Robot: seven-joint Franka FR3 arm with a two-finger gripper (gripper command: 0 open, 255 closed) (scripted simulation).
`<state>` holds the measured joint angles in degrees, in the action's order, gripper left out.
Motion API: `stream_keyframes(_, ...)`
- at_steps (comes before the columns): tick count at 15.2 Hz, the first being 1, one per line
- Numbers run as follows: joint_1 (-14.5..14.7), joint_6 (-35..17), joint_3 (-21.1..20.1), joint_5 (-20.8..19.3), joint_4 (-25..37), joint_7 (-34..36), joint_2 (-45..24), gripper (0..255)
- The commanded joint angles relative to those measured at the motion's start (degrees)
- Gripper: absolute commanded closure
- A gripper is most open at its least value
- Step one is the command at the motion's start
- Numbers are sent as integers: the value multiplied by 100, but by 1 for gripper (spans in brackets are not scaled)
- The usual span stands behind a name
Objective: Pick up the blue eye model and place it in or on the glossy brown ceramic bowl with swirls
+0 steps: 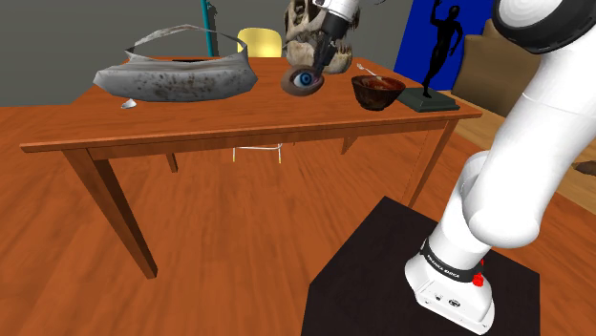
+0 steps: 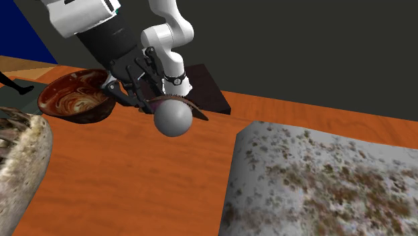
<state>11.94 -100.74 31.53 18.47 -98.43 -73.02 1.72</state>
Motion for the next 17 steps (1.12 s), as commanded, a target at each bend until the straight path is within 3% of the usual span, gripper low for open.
stream_keyframes(1, -14, 180, 16, 6, 203, 27, -26, 255)
stream_keyframes(17, -156, 1533, 143, 259, 1944, 237, -494, 255)
